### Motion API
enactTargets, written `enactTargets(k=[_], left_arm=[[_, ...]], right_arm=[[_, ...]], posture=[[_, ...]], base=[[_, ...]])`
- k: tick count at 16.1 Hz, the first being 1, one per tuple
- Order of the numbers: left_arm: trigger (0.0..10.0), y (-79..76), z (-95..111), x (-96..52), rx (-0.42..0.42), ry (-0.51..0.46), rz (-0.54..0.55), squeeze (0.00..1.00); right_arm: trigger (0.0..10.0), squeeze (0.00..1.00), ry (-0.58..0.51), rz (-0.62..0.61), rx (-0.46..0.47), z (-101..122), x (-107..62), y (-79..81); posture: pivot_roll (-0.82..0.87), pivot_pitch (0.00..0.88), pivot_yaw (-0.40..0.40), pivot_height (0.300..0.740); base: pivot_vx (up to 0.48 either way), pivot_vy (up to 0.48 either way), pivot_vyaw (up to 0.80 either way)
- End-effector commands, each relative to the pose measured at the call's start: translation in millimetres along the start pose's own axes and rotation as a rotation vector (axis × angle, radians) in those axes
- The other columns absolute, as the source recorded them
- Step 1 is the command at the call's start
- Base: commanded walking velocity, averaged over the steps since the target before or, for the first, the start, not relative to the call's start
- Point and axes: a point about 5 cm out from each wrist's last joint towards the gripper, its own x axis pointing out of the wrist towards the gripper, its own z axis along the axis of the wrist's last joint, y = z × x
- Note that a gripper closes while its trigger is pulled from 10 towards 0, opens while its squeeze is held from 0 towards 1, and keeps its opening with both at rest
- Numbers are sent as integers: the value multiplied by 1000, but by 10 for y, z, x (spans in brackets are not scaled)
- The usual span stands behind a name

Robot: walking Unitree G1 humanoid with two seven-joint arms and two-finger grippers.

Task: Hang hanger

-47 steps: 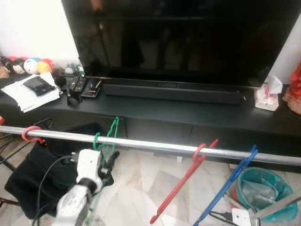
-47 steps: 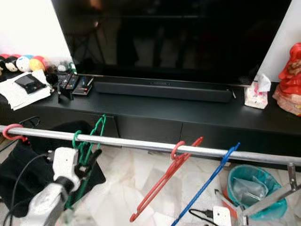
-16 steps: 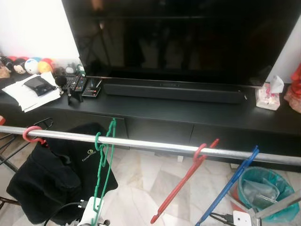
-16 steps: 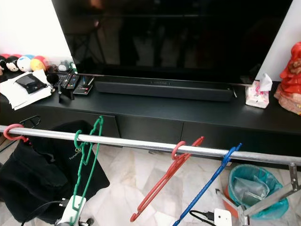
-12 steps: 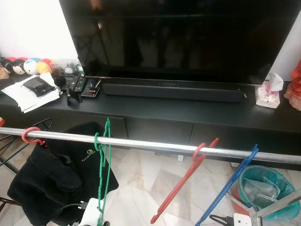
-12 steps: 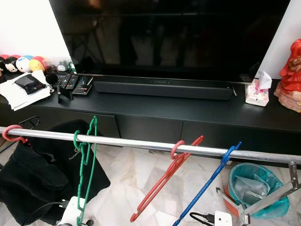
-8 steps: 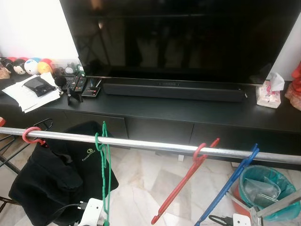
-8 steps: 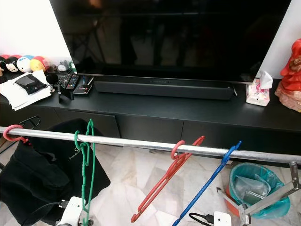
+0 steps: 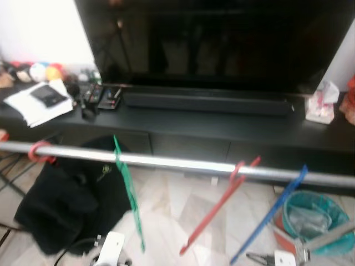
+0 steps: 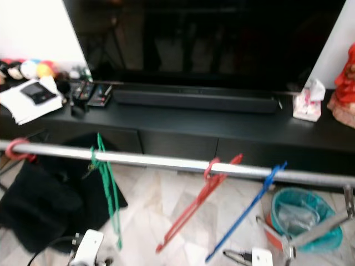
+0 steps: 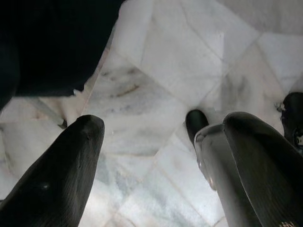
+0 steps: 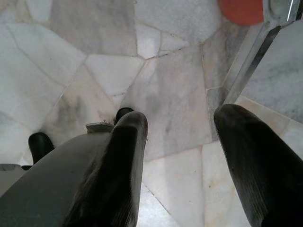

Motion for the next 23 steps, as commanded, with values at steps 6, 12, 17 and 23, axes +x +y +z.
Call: enactTargets(k=[6,12,17,23], left_arm=[[10000,-38,-82,-13,32,25,-20,0],[10000,-63,-77,-10,26,28,-22,0],[10000,-92,-49,0,33,33,-25,0],[10000,-120,-42,0,28,27,-33,0]], right_arm=[[10000,0,8,1,-6,-34,-5,9],[10000,0,5,3,-11,-13,-1,6],[10000,0,3,4,-16,1,1,1],[10000,0,5,7,-20,2,1,1]], posture=[[-17,0,44,740],[-10,0,37,740],[-7,0,32,740],[-7,0,33,740]], base=[[-295,0,0],[-296,0,0],[-174,0,0],[0,0,0]])
